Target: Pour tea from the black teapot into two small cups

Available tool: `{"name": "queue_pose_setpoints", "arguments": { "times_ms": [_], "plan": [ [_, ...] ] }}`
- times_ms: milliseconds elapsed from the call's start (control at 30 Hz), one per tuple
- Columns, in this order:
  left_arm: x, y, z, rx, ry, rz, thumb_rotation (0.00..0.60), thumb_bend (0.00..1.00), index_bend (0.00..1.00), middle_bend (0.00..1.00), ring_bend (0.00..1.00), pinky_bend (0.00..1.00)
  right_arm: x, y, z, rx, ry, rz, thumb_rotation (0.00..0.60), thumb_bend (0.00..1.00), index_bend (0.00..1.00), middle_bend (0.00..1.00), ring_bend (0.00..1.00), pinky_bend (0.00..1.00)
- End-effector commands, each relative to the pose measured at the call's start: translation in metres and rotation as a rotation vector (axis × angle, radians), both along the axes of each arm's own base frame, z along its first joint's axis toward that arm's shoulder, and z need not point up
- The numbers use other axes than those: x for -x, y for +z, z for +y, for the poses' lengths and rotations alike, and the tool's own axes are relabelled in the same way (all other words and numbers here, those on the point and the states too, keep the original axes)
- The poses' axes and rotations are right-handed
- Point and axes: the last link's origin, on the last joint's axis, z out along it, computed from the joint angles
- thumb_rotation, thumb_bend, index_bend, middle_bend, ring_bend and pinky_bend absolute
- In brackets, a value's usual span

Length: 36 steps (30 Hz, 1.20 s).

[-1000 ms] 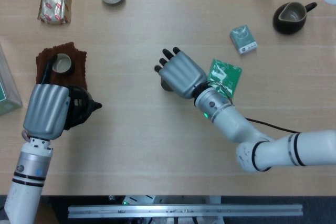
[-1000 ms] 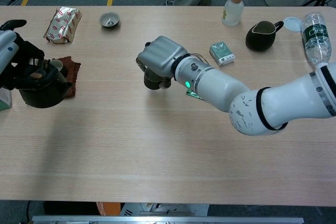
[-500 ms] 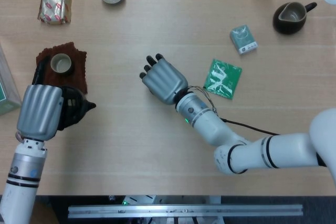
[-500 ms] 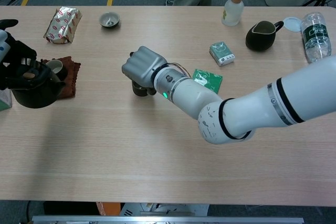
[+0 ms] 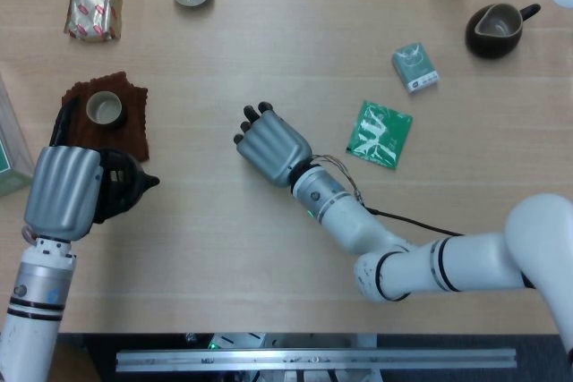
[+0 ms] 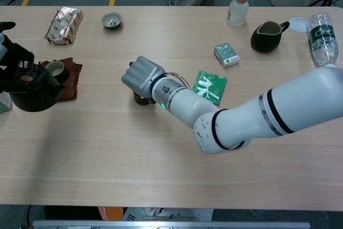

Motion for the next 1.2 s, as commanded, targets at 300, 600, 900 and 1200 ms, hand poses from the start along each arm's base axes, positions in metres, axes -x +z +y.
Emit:
{"name": "queue_pose_setpoints", "arguments": {
  "times_ms": [300, 600, 900, 1200],
  "plan": [
    [0.002, 0.000, -0.001, 0.002, 0.001, -0.002, 0.599, 0.39, 0.91, 1.00, 0.85, 0.04, 0.002, 0.001, 0.001, -0.003, 0.006, 0.024, 0.600, 0.24, 0.31, 0.29, 0.13, 0.20],
    [0.003, -0.001, -0.001, 0.003, 0.003, -0.001, 0.600, 0.39, 0.91, 1.00, 0.85, 0.04, 0.003, 0.002, 0.001, -0.014, 0.007, 0.032, 0.600, 0.24, 0.24, 0.26, 0.10, 0.16],
    [0.001, -0.001, -0.002, 0.009, -0.005, 0.000, 0.600, 0.39, 0.91, 1.00, 0.84, 0.04, 0.003, 0.022, 0.003, -0.054, 0.014, -0.014, 0.600, 0.24, 0.08, 0.15, 0.04, 0.11],
    [-0.001, 0.000, -0.001, 0.005, -0.017, 0.002, 0.599, 0.39, 0.91, 1.00, 0.84, 0.04, 0.016, 0.078, -0.008, -0.011, -0.017, -0.124, 0.600, 0.24, 0.08, 0.15, 0.03, 0.10]
  ]
}}
